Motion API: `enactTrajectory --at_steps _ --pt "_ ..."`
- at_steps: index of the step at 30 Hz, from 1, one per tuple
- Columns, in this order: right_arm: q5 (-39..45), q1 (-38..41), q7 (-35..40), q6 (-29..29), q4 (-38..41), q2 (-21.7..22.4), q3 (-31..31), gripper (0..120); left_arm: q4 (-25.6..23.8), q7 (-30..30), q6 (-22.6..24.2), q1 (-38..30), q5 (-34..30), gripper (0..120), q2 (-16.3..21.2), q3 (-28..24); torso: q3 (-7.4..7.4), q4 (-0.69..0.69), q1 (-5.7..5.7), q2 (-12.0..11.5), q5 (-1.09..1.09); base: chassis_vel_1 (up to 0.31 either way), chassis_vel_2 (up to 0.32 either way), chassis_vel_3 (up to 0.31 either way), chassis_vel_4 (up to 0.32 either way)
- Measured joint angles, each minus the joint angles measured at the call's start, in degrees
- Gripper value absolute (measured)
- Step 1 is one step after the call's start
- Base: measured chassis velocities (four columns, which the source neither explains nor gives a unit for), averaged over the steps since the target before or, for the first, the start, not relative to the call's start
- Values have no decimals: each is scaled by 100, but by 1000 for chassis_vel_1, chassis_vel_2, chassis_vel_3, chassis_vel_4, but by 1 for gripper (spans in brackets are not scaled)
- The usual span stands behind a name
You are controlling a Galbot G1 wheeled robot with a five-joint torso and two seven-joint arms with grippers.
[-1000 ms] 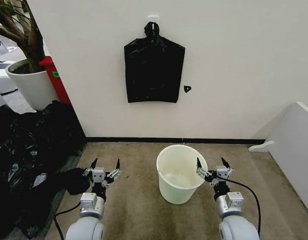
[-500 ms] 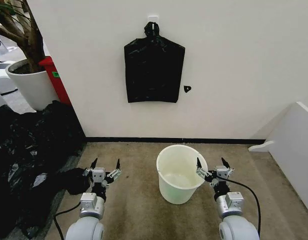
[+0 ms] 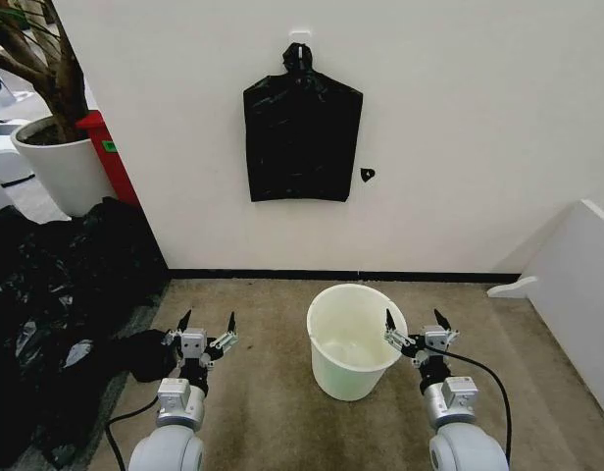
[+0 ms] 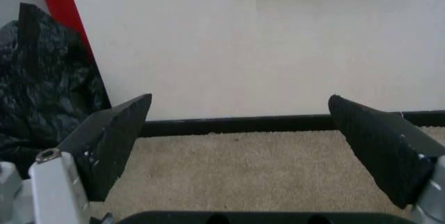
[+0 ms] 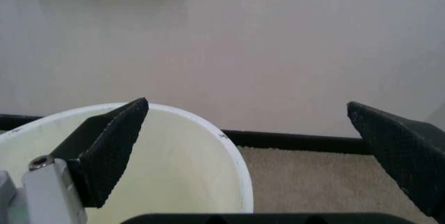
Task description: Place the garbage bag over the trash bin.
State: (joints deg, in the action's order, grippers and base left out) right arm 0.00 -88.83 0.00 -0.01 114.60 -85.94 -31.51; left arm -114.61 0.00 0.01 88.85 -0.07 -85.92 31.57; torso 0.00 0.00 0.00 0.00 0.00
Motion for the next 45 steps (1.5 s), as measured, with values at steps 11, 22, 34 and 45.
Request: enactTrajectory --at_steps 11,22,34,45 --pt "584 -676 171 -350 1280 -76 -40 100 -1058 -137 270 625 -1091 100 509 1077 0 0 0 0 -1 0 0 0 0" --pt "1147 -1313 339 -683 2496 -154 -80 100 -1839 -242 474 1092 -1899 100 893 1872 -1 1 0 1 -4 0 0 0 0" --pt "1593 -1615 479 -827 2916 -83 -115 100 -2784 -332 652 1670 -3131 100 1518 3014 -1 0 0 2 4 0 0 0 0" --pt "1552 -1591 478 -798 2887 -95 -118 100 -2914 -370 840 1998 -3840 100 1808 3533 0 0 0 1 -3 0 0 0 0"
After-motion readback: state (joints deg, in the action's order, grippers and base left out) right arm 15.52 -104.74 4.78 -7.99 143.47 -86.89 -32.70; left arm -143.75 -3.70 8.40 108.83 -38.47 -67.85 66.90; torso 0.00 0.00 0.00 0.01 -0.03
